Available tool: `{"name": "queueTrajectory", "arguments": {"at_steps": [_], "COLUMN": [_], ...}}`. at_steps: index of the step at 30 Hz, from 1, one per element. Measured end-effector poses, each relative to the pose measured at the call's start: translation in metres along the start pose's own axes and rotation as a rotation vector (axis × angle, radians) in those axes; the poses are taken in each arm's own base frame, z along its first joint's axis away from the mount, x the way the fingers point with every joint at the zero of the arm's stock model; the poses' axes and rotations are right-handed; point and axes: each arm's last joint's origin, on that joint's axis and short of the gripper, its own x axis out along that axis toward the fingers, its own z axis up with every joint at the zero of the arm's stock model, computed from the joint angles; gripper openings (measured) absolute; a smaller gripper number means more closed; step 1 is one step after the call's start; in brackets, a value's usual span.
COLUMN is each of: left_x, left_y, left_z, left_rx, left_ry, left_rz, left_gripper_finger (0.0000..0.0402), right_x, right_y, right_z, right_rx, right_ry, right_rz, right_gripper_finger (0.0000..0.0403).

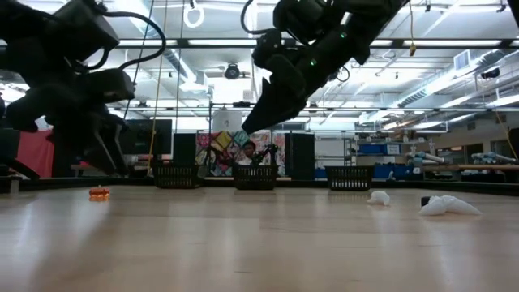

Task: Sort Halloween decoration
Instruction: Put the orange pumpkin toy into the left black basket

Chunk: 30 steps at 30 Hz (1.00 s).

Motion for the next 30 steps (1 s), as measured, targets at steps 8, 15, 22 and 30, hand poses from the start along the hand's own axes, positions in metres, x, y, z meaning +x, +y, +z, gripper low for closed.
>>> {"name": "queueTrajectory", "arguments": {"at_steps": [8,15,22,30], "left_x": [-0.005,0.008,0.018,0.017], "left_y": [0.000,0.000,-0.002,-0.002], "left_z": [-0.001,-0.005,-0.005,-0.002], "left_rx": [-0.022,-0.013,0.002,0.049], "left_ry": [0.133,0.212,0.226,0.233], "left_rz": [-0.021,-0.005,0.012,0.003], "left_gripper_finger": [0.0174,0.0174,0.0174,0.0148], "right_x": [0.000,0.000,-0.001,-0.001], "right_y": [0.005,0.005,0.006,0.006], "right_z": [0.005,0.007,0.007,0.007], "right_rx": [-0.014,-0.016,-0.017,-0.018], "right_ry": [-0.051,-0.072,-0.072,-0.071], "right_rz": [0.024,0.042,0.043,0.043], "right_gripper_finger": [0.0142,0.0142,0.0142,0.0142]}}
